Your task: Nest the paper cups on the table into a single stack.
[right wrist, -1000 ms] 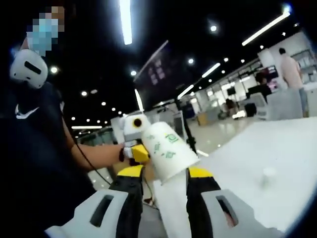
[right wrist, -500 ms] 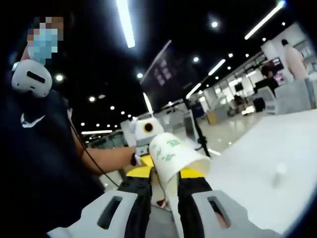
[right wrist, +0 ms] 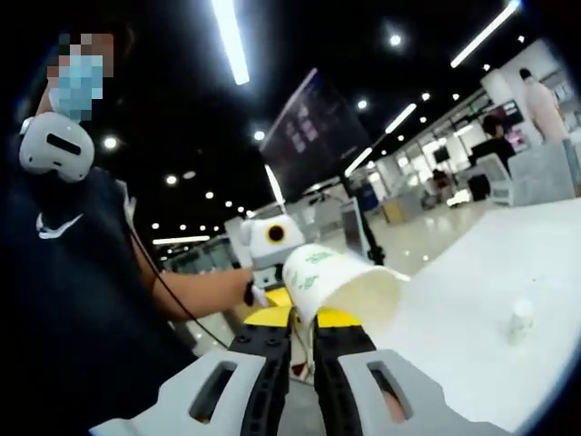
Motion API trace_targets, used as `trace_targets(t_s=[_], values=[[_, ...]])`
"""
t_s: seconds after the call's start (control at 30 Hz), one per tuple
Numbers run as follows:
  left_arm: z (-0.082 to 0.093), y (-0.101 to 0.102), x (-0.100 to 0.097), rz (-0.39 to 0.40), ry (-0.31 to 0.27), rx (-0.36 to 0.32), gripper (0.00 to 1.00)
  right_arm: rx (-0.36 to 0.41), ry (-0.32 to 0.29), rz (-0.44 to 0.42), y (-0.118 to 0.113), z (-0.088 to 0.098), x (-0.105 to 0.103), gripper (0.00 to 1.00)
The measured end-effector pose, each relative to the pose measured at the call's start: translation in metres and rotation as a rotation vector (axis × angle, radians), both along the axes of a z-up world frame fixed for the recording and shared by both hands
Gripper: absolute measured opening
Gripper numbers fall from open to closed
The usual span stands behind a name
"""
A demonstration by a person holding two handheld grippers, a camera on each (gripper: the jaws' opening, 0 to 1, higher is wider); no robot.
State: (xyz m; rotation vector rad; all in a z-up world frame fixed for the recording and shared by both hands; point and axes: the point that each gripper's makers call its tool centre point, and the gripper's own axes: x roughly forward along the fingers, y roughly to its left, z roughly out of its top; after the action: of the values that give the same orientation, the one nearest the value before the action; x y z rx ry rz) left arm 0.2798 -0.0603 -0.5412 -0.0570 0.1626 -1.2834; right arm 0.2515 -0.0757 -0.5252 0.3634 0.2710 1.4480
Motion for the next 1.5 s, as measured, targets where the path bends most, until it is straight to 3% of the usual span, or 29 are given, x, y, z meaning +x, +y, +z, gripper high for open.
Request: trace_targets(t_s=[0.23,0.3,0.43,0.53,0.63,0.67,0.77,0.83,0.87,0.93,0.97,1.07,1.13,1.2,1.3,1.43,1.5], values=[[-0.001,0.005,0.007,0.052,0.002,0.022,0.47,0.0,-0.013,-0.013,-0.002,0.009,0.002,0.0],[-0.005,0.009,0.013,0.097,0.031,0.045,0.52,-0.01,0.004,-0.026,-0.003,0.01,0.006,0.0],[-0.011,0.017,0.022,0.128,0.021,0.069,0.58,-0.126,-0.061,-0.028,0.0,0.003,0.006,0.0],[-0.018,0.027,0.03,0.18,0.02,0.109,0.69,-0.212,-0.117,-0.038,0.002,0.001,0.008,0.0],[-0.034,0.044,0.043,0.254,0.017,0.2,0.87,-0.307,-0.15,-0.045,0.005,-0.002,0.012,0.0],[-0.037,0.047,0.046,0.257,0.013,0.215,0.91,-0.324,-0.152,-0.046,0.005,-0.003,0.013,0.0],[-0.051,0.069,0.058,0.319,0.01,0.282,0.98,-0.478,-0.179,-0.061,0.003,-0.011,0.022,0.0],[-0.06,0.083,0.065,0.357,0.001,0.341,0.98,-0.568,-0.196,-0.065,0.002,-0.015,0.026,0.0],[-0.067,0.093,0.067,0.374,0.006,0.372,0.98,-0.635,-0.235,-0.062,0.001,-0.016,0.03,0.0],[-0.072,0.104,0.069,0.4,0.034,0.378,0.98,-0.732,-0.258,-0.052,0.001,-0.018,0.033,0.0],[-0.073,0.107,0.069,0.407,0.037,0.38,0.98,-0.744,-0.257,-0.049,0.001,-0.019,0.033,0.0],[-0.078,0.127,0.068,0.43,0.009,0.417,0.98,-0.857,-0.262,-0.015,0.009,-0.017,0.035,0.0],[-0.083,0.135,0.068,0.444,0.047,0.401,0.98,-0.926,-0.256,-0.016,0.008,-0.016,0.039,0.0],[-0.085,0.138,0.068,0.445,0.056,0.394,0.98,-0.98,-0.265,0.011,0.007,-0.013,0.04,0.0],[-0.091,0.143,0.07,0.453,0.028,0.419,0.98,-1.014,-0.22,0.055,0.007,-0.013,0.037,0.0],[-0.098,0.147,0.067,0.496,0.063,0.409,0.98,-1.137,-0.241,0.136,0.003,-0.024,0.039,0.0],[-0.101,0.15,0.066,0.527,0.052,0.43,0.98,-1.201,-0.205,0.127,0.002,-0.032,0.041,0.0]])
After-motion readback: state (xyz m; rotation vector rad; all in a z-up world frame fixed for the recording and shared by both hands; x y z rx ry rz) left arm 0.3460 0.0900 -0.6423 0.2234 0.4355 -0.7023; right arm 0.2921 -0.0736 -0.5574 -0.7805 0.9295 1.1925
